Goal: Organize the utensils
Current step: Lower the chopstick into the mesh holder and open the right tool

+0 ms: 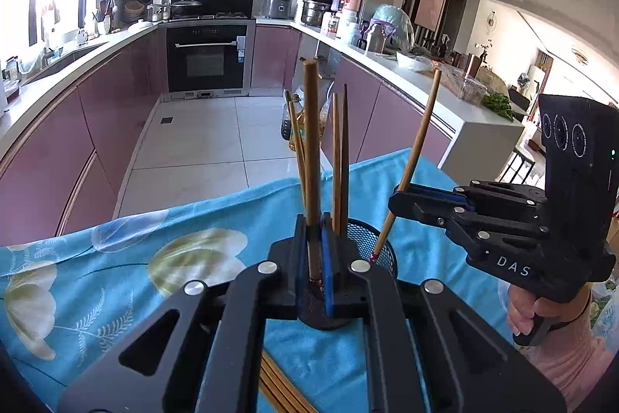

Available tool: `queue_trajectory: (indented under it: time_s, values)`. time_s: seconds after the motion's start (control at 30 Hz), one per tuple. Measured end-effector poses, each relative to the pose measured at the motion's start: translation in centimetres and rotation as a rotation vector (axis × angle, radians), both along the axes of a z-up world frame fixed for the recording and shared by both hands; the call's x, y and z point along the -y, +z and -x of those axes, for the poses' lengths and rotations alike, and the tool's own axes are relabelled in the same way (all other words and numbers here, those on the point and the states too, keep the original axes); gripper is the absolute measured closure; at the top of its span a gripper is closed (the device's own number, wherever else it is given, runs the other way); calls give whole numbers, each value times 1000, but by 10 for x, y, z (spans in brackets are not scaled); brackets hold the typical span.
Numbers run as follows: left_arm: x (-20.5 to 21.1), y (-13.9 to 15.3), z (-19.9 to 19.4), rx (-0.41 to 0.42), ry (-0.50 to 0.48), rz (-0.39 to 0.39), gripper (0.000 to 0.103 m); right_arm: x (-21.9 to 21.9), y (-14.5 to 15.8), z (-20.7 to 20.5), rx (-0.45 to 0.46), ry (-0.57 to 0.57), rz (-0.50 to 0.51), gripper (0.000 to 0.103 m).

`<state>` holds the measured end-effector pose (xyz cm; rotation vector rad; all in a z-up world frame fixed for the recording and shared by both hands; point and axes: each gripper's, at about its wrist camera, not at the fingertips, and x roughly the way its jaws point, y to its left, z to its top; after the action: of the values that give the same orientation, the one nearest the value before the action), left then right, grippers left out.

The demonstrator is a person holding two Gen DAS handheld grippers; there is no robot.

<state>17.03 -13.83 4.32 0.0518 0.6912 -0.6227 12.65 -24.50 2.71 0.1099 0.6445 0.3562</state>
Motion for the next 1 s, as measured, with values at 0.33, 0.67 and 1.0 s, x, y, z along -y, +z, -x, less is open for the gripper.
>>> queue_trajectory:
  time_s: [0.33, 0.67, 1.0]
  values:
    - [13, -20, -24, -73, -8, -46, 95, 0, -21, -17, -85, -14, 4, 96]
    - [21, -33, -33, -92, 16, -43, 90, 4, -23, -17, -76, -35, -21, 95]
    - [-7, -34, -9, -35, 80, -7, 68, 1, -17, 3, -26, -19, -44, 81]
